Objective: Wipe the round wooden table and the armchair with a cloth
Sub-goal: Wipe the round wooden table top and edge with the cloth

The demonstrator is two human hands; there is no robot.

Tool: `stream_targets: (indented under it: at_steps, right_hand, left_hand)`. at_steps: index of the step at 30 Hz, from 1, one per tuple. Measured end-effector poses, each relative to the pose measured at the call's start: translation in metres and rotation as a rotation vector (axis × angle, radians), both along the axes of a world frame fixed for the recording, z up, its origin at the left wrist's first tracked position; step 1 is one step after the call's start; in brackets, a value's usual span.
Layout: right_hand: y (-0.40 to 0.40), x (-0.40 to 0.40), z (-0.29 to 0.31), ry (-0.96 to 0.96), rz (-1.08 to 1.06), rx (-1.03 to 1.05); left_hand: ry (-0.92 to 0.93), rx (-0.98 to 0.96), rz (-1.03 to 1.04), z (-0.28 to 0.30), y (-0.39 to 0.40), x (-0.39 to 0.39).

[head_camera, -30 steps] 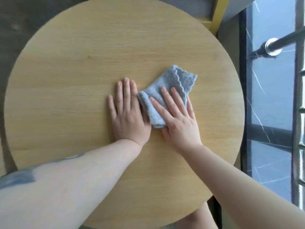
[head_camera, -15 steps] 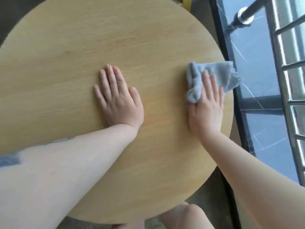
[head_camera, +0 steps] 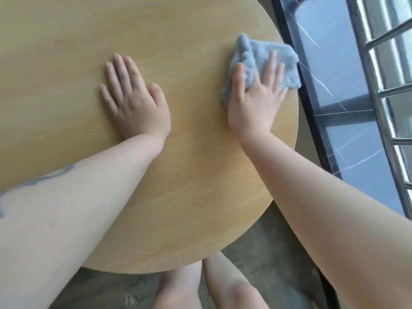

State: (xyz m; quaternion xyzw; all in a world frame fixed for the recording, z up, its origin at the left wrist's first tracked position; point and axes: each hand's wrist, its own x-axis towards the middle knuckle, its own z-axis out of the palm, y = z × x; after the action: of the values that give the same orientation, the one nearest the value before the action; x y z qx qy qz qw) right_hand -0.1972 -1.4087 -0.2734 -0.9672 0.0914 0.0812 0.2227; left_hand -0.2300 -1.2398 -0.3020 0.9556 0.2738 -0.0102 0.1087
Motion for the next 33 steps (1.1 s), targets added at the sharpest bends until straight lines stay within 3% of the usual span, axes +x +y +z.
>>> stream_targets:
  at_steps: [2,4,7,10,11,12,14,15,16,18,21,22,25,26,28,30,33]
  right_hand:
    - [0.034,-0.017,-0.002,-0.047,0.367,-0.023]
    - [0.024,-0.050,-0.011,-0.092,0.540,-0.134]
    - [-0.046,-0.072,-0.019,-0.175,0.265,-0.197]
    - [-0.064,-0.042,-0.012,-0.169,-0.215,0.002]
    - [-0.045,-0.038,-0.008,-0.185,-0.216,0.049]
    - [-0.023,-0.043,-0.006,-0.236,-0.062,0.077]
    - [0.007,-0.081,-0.012,-0.290,0.449,0.018]
    - [0.003,-0.105,-0.017,-0.255,0.584,-0.034]
    - [-0.014,-0.122,-0.022,-0.223,0.585,-0.104]
    - [-0.059,-0.128,-0.023,-0.190,0.335,-0.178]
    - [-0.072,-0.099,-0.007,-0.172,-0.161,-0.043]
    - [-0.052,-0.095,0.000,-0.183,-0.149,0.030]
    - [0.010,-0.139,-0.001,-0.179,0.430,0.058]
    - [0.012,-0.164,-0.005,-0.137,0.532,0.017]
    - [-0.020,-0.196,-0.014,-0.118,0.460,-0.097]
    - [-0.059,-0.192,-0.017,-0.187,0.245,-0.132]
    - [-0.043,-0.165,-0.007,-0.201,-0.054,0.067]
  left_hand:
    - [-0.007,-0.054,-0.021,0.002,0.006,0.000]
    - [-0.011,-0.151,-0.075,0.008,0.013,-0.003]
    - [-0.074,-0.176,-0.246,0.020,0.011,-0.034]
    - [-0.096,-0.159,-0.373,0.019,-0.010,-0.087]
    - [-0.069,-0.143,-0.363,0.014,-0.016,-0.103]
    - [-0.038,-0.105,-0.334,0.009,-0.019,-0.114]
    - [-0.002,-0.020,-0.288,0.002,-0.020,-0.125]
    - [0.003,-0.002,-0.285,0.001,-0.020,-0.125]
    - [0.007,0.002,-0.290,0.001,-0.021,-0.124]
    - [0.014,-0.003,-0.297,0.001,-0.021,-0.123]
    - [0.009,-0.011,-0.306,0.001,-0.021,-0.123]
    - [0.009,-0.011,-0.308,0.001,-0.021,-0.123]
    - [-0.018,0.005,-0.294,-0.002,-0.019,-0.123]
    - [-0.024,0.000,-0.292,-0.002,-0.019,-0.125]
    - [-0.033,-0.023,-0.303,-0.003,-0.019,-0.125]
    - [-0.043,-0.015,-0.307,-0.004,-0.018,-0.125]
    - [-0.043,-0.013,-0.310,-0.003,-0.018,-0.123]
